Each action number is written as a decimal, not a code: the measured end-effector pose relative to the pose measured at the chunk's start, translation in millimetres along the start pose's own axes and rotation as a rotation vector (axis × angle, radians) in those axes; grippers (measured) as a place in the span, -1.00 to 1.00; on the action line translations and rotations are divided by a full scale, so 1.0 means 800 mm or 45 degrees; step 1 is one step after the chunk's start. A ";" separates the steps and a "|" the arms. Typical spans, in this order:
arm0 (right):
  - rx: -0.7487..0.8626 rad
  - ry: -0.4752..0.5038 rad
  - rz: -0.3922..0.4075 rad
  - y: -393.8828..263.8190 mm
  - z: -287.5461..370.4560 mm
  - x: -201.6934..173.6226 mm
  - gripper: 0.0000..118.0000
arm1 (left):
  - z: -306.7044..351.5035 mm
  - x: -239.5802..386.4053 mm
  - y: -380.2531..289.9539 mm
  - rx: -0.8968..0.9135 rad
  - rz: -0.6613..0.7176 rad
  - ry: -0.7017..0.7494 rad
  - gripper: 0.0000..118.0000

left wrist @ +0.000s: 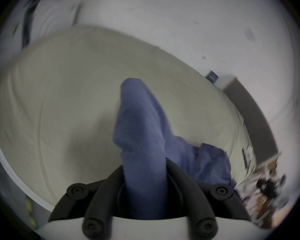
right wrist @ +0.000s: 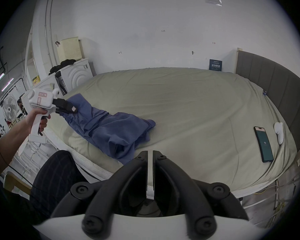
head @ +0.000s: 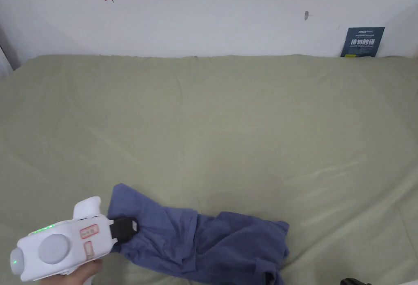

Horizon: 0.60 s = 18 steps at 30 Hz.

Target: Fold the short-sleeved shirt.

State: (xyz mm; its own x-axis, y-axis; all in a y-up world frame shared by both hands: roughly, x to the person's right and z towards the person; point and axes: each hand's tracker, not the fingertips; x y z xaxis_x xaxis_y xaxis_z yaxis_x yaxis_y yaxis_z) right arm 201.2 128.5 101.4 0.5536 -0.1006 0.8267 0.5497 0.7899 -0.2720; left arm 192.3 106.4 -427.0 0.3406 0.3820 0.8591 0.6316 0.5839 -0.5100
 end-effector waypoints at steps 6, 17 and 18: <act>0.012 0.011 -0.046 -0.001 0.000 0.004 -0.87 | -0.012 0.189 -0.044 -0.005 -0.542 -0.035 -0.82; 0.061 -0.035 -0.146 -0.010 0.022 0.038 -0.87 | -0.103 0.286 -0.141 -0.162 -0.842 0.020 0.61; 0.066 -0.036 -0.161 -0.011 0.024 0.041 -0.87 | -0.091 0.279 -0.129 -0.206 -0.767 -0.062 0.82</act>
State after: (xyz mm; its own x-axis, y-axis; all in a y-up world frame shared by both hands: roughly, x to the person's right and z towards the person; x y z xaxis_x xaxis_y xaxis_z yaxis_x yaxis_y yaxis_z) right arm 202.8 130.0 140.0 0.4635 -0.1846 0.8666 0.5804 0.8023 -0.1395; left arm 254.0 79.5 -179.6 -0.1377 0.0538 0.9890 0.8016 0.5926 0.0794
